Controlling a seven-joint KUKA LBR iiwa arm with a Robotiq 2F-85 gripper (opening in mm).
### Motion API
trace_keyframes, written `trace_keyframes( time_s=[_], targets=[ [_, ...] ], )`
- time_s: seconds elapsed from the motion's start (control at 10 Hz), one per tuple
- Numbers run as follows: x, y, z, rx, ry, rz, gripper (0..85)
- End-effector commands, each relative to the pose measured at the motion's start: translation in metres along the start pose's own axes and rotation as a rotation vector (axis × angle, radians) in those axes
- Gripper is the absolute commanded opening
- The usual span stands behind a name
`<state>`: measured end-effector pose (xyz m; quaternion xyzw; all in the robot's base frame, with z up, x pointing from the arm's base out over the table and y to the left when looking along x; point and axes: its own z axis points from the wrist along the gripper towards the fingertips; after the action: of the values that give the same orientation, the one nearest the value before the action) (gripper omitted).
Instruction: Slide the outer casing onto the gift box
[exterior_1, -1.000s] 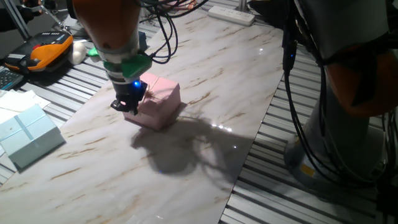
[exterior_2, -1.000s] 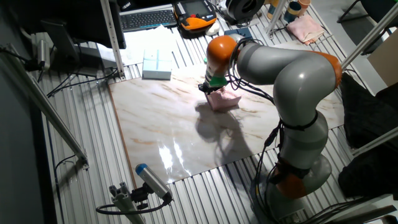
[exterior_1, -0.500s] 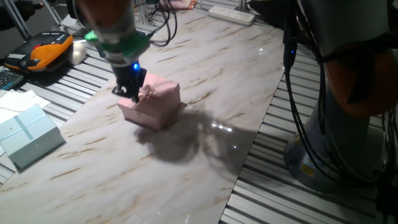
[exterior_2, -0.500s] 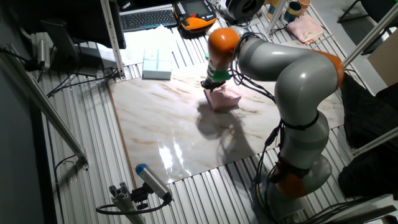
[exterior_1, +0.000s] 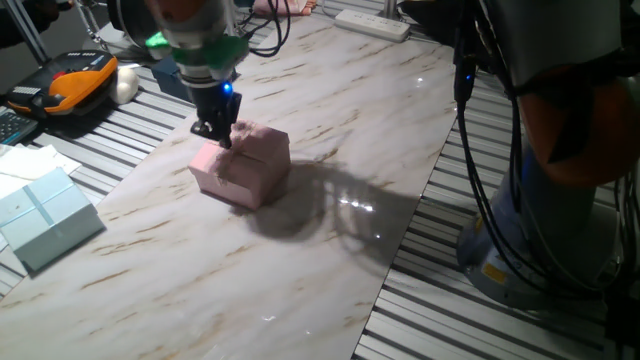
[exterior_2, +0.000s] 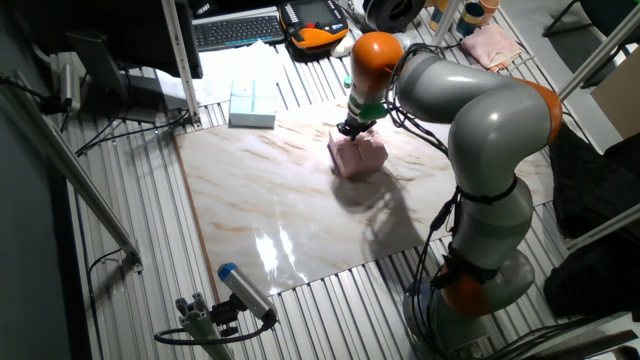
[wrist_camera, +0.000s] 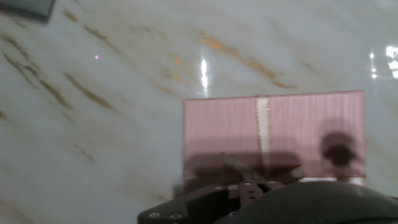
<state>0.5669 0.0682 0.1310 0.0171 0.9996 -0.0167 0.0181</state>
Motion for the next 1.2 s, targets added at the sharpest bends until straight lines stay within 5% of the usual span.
trace_keyframes(
  time_s=[0.0, 0.4, 0.7, 0.9, 1.1],
  targets=[
    [-0.001, -0.002, 0.003, 0.008, -0.005, 0.0, 0.0],
    [-0.005, -0.024, 0.019, -0.018, -0.015, -0.037, 0.0],
    [-0.005, -0.023, 0.027, -0.03, -0.021, -0.042, 0.0],
    [-0.009, -0.015, 0.009, -0.045, 0.005, -0.036, 0.0],
    [-0.007, -0.009, -0.01, -0.014, 0.025, -0.044, 0.0]
  ],
)
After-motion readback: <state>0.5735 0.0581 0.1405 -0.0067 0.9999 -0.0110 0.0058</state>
